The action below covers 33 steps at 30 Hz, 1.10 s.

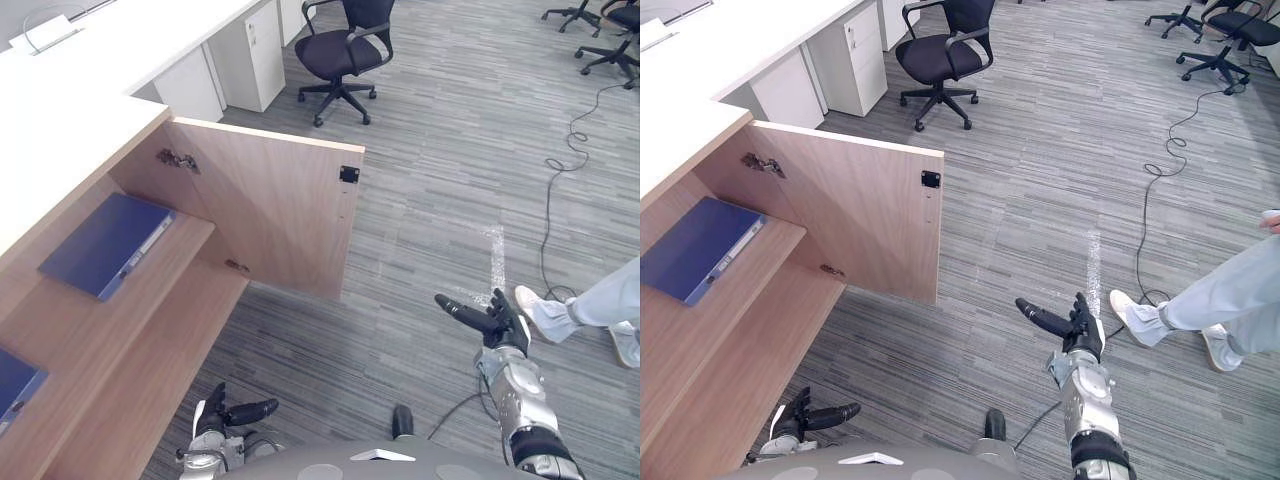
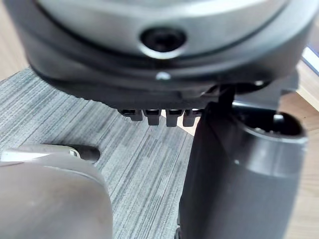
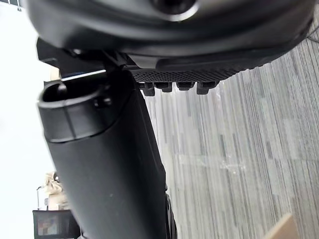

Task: Walk over to the cabinet, pick up the folder, carry it to the office cabinet, place the folder inside the office cabinet, then close the office cabinet door

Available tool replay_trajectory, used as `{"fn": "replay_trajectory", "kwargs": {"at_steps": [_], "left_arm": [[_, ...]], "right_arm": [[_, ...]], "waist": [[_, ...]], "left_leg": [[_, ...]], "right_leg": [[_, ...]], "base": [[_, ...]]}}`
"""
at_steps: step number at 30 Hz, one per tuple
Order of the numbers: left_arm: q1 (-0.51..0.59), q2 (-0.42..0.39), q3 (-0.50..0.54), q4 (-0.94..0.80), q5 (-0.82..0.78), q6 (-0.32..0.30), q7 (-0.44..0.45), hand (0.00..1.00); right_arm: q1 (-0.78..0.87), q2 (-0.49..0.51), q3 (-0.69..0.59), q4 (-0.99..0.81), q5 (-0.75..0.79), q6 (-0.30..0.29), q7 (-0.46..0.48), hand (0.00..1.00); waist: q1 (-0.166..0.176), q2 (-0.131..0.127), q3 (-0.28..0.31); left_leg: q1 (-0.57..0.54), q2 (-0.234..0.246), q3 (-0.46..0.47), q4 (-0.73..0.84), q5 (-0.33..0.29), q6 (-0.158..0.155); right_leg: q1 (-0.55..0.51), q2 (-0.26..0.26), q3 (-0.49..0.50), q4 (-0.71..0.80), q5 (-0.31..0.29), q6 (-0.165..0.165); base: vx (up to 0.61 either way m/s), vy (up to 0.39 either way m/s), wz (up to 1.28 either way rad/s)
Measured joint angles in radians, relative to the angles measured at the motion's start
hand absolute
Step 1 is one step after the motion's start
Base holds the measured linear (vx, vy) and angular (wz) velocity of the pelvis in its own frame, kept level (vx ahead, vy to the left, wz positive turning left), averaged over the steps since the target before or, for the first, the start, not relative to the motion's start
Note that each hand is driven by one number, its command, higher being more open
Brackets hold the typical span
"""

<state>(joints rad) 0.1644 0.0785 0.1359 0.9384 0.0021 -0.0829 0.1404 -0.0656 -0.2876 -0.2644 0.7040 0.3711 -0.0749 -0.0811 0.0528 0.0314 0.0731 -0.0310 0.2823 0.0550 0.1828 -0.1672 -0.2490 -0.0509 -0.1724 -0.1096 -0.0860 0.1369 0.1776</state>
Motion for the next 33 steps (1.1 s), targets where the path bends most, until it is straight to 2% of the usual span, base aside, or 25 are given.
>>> {"fn": "replay_trajectory", "kwargs": {"at_steps": [4, 6, 10, 12, 21, 24, 28, 33], "left_arm": [[0.003, -0.002, -0.001, 0.001, 0.0, 0.0, -0.009, 1.0], [0.003, -0.003, -0.003, 0.001, 0.0, 0.0, -0.017, 1.0], [0.012, -0.002, -0.003, -0.002, -0.001, -0.001, -0.024, 1.0], [0.013, -0.002, -0.005, -0.011, -0.001, -0.004, -0.04, 1.0], [0.036, 0.009, -0.011, -0.055, -0.001, -0.007, -0.067, 1.0], [0.036, 0.008, -0.01, -0.074, -0.029, -0.014, -0.08, 1.0], [0.036, 0.007, -0.005, -0.078, -0.044, -0.027, -0.087, 1.0], [0.036, 0.004, 0.001, -0.085, -0.071, -0.028, -0.088, 1.0]], "right_arm": [[-0.161, -0.162, -0.02, 0.216, 0.006, 0.007, -0.007, 1.0], [-0.252, -0.245, -0.019, 0.326, 0.005, 0.019, -0.004, 1.0], [-0.414, -0.347, 0.012, 0.452, -0.009, 0.039, 0.015, 1.0], [-0.497, -0.404, 0.046, 0.511, -0.011, 0.044, 0.029, 1.0], [-0.682, -0.45, 0.116, 0.598, -0.095, 0.071, 0.054, 1.0], [-0.722, -0.449, 0.13, 0.624, -0.133, 0.082, 0.068, 1.0], [-0.755, -0.449, 0.14, 0.625, -0.141, 0.087, 0.072, 1.0], [-0.791, -0.449, 0.151, 0.625, -0.162, 0.087, 0.072, 1.0]], "waist": [[0.008, 0.012, -0.007], [0.028, 0.015, -0.008], [0.035, 0.015, -0.008], [0.051, 0.011, -0.006], [0.085, -0.021, 0.012], [0.12, -0.033, 0.019], [0.135, -0.04, 0.025], [0.15, -0.045, 0.029]], "left_leg": [[-0.031, 0.0, -0.053, -0.013, 0.024, 0.003], [-0.032, 0.0, -0.064, -0.026, 0.036, 0.003], [-0.036, -0.003, -0.093, -0.031, 0.04, 0.005], [-0.039, -0.011, -0.115, -0.031, 0.041, 0.007], [-0.124, -0.055, -0.212, 0.009, 0.055, 0.022], [-0.152, -0.069, -0.238, 0.029, 0.058, 0.025], [-0.176, -0.077, -0.265, 0.042, 0.06, 0.024], [-0.193, -0.082, -0.285, 0.04, 0.062, 0.023]], "right_leg": [[-0.001, 0.001, -0.047, 0.0, 0.002, 0.001], [0.0, 0.002, -0.058, 0.003, 0.003, 0.002], [0.016, 0.001, -0.097, 0.006, 0.004, 0.002], [0.03, -0.005, -0.122, 0.006, 0.004, 0.002], [0.035, -0.034, -0.217, 0.006, 0.013, -0.006], [0.035, -0.042, -0.239, 0.006, 0.014, -0.009], [0.034, -0.042, -0.255, 0.001, 0.004, -0.027], [0.031, -0.043, -0.272, 0.001, 0.003, -0.026]], "base": [[0.01, -0.027, 0.3], [0.05, -0.019, 0.15], [0.04, -0.015, 0.21], [0.01, -0.005, 0.27], [-0.04, 0.007, 0.31], [-0.07, 0.015, 0.21], [-0.05, 0.001, 0.17], [0.0, 0.001, 0.1]]}}
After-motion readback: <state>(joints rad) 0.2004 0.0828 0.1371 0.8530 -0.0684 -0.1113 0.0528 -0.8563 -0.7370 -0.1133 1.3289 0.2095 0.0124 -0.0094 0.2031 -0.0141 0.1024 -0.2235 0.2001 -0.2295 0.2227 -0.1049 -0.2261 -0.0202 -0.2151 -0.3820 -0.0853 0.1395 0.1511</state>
